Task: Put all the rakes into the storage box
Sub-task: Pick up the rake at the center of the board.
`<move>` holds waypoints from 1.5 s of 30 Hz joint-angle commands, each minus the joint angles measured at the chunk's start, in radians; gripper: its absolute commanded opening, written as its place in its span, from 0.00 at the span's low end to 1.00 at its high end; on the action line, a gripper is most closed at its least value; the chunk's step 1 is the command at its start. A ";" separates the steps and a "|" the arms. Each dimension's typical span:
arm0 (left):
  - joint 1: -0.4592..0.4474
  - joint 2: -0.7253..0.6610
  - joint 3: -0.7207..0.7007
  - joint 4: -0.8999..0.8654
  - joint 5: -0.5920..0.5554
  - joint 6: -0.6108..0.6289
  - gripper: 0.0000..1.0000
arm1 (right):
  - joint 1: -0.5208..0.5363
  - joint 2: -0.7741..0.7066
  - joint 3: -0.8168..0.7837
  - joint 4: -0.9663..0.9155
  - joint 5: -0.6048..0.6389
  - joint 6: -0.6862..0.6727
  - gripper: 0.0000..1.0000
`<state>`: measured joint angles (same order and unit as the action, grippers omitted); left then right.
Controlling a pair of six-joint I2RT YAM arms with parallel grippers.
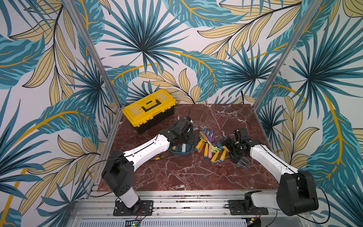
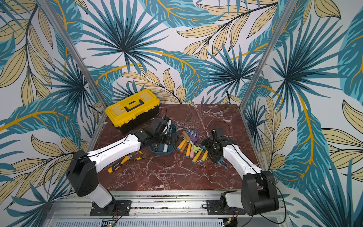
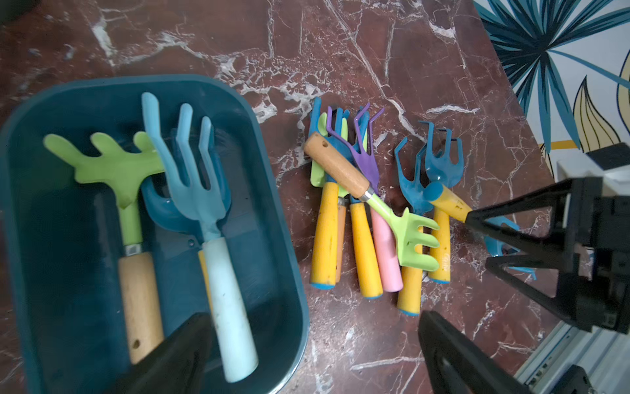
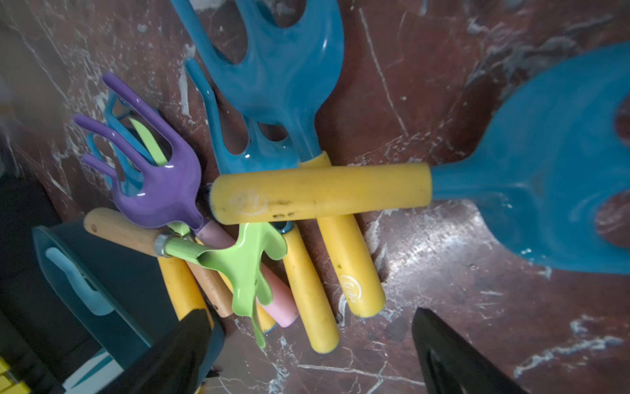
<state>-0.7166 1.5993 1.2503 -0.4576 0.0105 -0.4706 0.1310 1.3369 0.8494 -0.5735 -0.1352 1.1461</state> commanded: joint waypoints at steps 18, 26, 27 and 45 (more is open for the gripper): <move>0.005 -0.246 -0.265 0.137 -0.145 0.105 1.00 | -0.009 0.245 0.174 -0.065 0.156 0.362 0.77; 0.006 -0.254 -0.266 0.134 -0.149 0.107 1.00 | -0.010 0.351 0.204 -0.066 0.157 0.360 0.64; 0.006 -0.254 -0.266 0.134 -0.149 0.108 1.00 | -0.010 0.359 0.204 -0.066 0.154 0.359 0.63; 0.015 -0.255 -0.299 0.169 -0.205 0.092 1.00 | -0.008 0.215 0.157 -0.112 0.135 0.277 0.24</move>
<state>-0.7097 1.3624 0.9909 -0.3225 -0.1619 -0.3740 0.1230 1.5955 1.0275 -0.6380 -0.0082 1.4574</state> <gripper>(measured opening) 0.998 0.285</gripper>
